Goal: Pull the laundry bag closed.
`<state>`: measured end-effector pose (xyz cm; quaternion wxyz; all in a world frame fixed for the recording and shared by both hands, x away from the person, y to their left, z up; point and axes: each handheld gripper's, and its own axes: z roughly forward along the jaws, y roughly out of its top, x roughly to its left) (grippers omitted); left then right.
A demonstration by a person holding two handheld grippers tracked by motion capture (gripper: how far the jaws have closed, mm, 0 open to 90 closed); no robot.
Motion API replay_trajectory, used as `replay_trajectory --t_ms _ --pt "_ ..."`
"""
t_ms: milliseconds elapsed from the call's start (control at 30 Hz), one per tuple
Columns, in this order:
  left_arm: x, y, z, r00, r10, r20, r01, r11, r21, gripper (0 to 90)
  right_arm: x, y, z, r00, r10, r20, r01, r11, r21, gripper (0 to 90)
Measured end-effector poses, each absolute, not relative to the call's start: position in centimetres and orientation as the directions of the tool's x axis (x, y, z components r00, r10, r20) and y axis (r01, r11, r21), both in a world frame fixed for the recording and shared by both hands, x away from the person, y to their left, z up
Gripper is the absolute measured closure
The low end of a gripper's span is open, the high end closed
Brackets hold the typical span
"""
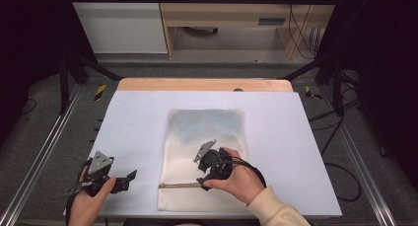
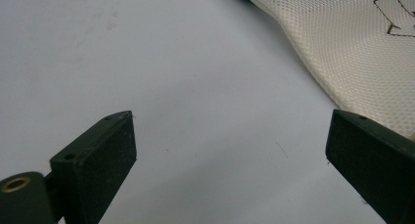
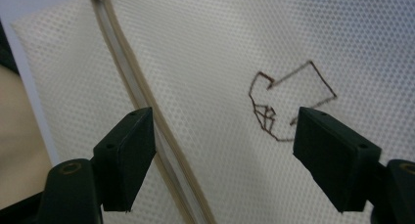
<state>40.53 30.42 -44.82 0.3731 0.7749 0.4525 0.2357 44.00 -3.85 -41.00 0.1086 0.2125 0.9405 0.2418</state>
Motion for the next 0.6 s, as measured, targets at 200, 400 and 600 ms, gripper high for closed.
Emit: replay_trajectory --t_ms 200,400,600 --pt "40.8 30.6 -44.9 0.476 0.879 0.019 0.533 -0.305 0.789 4.9 44.3 -0.8 -40.2 -0.932 0.356 -0.071 0.285 0.838 0.466 34.8" --pt "40.8 30.8 -44.9 0.471 0.882 0.021 0.534 -0.304 0.789 5.0 44.3 0.9 -40.2 -0.951 0.308 -0.04 0.258 0.853 0.453 40.4" --pt "40.8 30.9 -44.9 0.468 0.884 0.012 0.537 -0.295 0.79 5.0 44.0 2.2 -40.6 -0.968 0.25 -0.035 0.209 0.871 0.444 46.6"
